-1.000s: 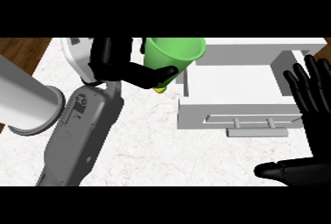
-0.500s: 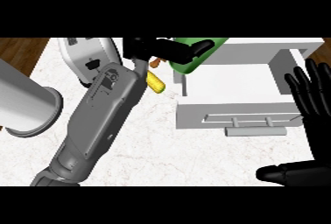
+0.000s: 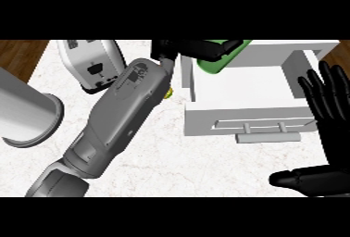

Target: Pick up the cup, place it into the drawer and close the drawer

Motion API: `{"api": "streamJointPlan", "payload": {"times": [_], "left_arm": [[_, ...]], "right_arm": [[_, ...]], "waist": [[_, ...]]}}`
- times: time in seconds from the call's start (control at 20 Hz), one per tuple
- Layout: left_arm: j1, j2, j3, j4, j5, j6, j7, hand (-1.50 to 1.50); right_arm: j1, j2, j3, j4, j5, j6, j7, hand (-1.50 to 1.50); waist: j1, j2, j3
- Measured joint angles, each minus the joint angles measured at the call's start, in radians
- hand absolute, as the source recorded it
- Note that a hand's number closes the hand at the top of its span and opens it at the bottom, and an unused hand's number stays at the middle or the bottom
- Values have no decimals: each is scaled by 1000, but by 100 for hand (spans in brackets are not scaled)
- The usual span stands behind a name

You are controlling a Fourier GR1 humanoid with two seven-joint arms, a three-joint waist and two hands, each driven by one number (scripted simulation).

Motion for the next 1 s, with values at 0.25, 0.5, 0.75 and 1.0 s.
{"api": "streamJointPlan", "payload": {"times": [0.25, 0.5, 0.75, 1.0], "left_arm": [[-54, 0, -79, 123, 85, 25, -40, 150], [-94, 0, -161, 212, 145, 37, -59, 150], [-120, 0, -244, 264, 192, 60, -68, 150], [-141, 0, -332, 309, 203, 83, -48, -150]], "right_arm": [[1, -1, 2, 10, -5, 15, -20, -150], [-17, 1, 12, 13, -1, 13, -13, -150], [-13, 0, 15, 14, -9, 24, -18, -150], [-36, 2, 17, 9, -20, 20, -1, -150]], "waist": [[-15, 3, 0], [-29, 6, 0], [-49, 11, 1], [-63, 14, 1]]}}
